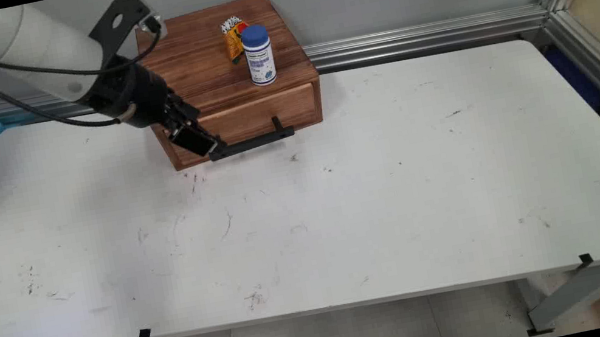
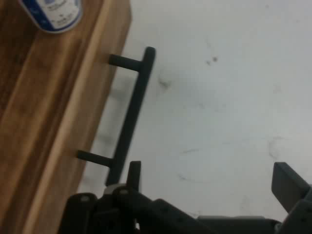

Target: Open the drawer

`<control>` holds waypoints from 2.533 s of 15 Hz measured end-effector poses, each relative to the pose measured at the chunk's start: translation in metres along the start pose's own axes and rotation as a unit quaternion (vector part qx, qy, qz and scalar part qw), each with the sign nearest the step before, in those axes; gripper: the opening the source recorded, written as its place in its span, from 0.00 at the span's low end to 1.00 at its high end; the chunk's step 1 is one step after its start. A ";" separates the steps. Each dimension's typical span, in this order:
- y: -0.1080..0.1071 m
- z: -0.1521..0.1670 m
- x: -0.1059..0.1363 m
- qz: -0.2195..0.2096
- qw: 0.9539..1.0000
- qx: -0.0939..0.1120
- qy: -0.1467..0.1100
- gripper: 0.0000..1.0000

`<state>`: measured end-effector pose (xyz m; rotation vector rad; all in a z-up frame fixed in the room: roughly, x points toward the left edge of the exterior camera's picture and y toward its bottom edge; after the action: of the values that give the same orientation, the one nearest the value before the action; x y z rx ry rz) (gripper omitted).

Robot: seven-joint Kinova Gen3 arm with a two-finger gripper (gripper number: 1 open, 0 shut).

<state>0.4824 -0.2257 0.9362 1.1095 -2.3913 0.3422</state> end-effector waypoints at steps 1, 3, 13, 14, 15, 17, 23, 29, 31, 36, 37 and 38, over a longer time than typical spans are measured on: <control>-0.002 0.004 0.002 -0.001 1.000 0.009 -0.002 1.00; -0.006 0.011 0.007 0.000 1.000 0.025 -0.008 1.00; -0.022 0.078 0.027 0.016 0.997 0.066 -0.035 1.00; -0.022 0.086 0.028 0.017 0.997 0.066 -0.037 1.00; -0.022 0.094 0.029 0.017 0.997 0.065 -0.040 1.00; -0.023 0.110 0.030 0.018 0.997 0.063 -0.045 1.00; -0.019 0.146 0.029 0.025 0.997 0.046 -0.059 1.00; -0.017 0.172 0.027 0.047 0.995 0.033 -0.075 1.00; -0.017 0.178 0.027 0.062 0.994 0.031 -0.082 1.00; -0.019 0.192 0.027 0.095 0.991 0.025 -0.096 1.00; -0.019 0.194 0.027 0.100 0.990 0.024 -0.097 1.00; -0.019 0.196 0.027 0.106 0.989 0.022 -0.099 1.00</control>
<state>0.4204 -0.3362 0.7834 0.9486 -2.6991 0.3727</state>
